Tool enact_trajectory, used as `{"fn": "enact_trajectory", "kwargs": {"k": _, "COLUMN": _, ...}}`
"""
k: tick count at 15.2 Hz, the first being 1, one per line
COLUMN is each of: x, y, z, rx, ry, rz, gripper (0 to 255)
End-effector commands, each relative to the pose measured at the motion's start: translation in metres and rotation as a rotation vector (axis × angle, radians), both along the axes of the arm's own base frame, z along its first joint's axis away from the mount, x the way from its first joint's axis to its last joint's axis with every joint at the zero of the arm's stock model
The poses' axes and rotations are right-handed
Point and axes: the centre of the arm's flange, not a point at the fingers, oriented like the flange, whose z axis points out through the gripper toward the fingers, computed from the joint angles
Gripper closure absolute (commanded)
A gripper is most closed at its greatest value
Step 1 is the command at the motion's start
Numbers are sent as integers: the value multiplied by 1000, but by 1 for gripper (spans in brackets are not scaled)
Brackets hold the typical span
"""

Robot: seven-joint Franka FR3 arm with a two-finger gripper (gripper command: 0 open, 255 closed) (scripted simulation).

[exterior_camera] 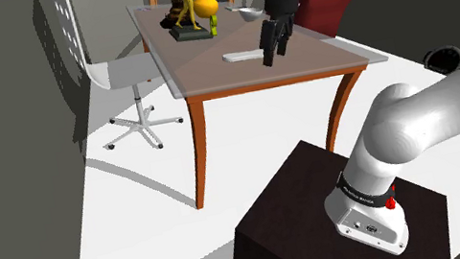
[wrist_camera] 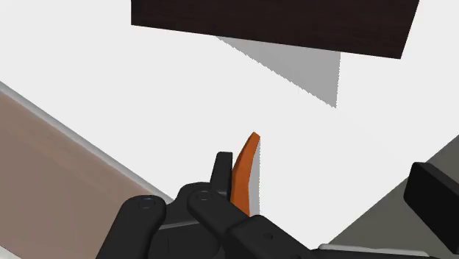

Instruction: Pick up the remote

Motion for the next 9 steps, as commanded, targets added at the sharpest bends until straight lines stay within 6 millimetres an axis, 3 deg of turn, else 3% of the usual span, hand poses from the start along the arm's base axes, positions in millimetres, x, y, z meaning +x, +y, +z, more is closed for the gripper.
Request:
{"fn": "enact_trajectory", "kwargs": {"k": 1, "x": 0, "y": 0, "z": 0, "rx": 0, "ry": 0, "rz": 0, "gripper": 0}}
{"fn": "enact_trajectory", "kwargs": {"k": 9, "x": 36, "y": -96, "z": -21, "rx": -3, "ry": 0, "rz": 217, "gripper": 0}}
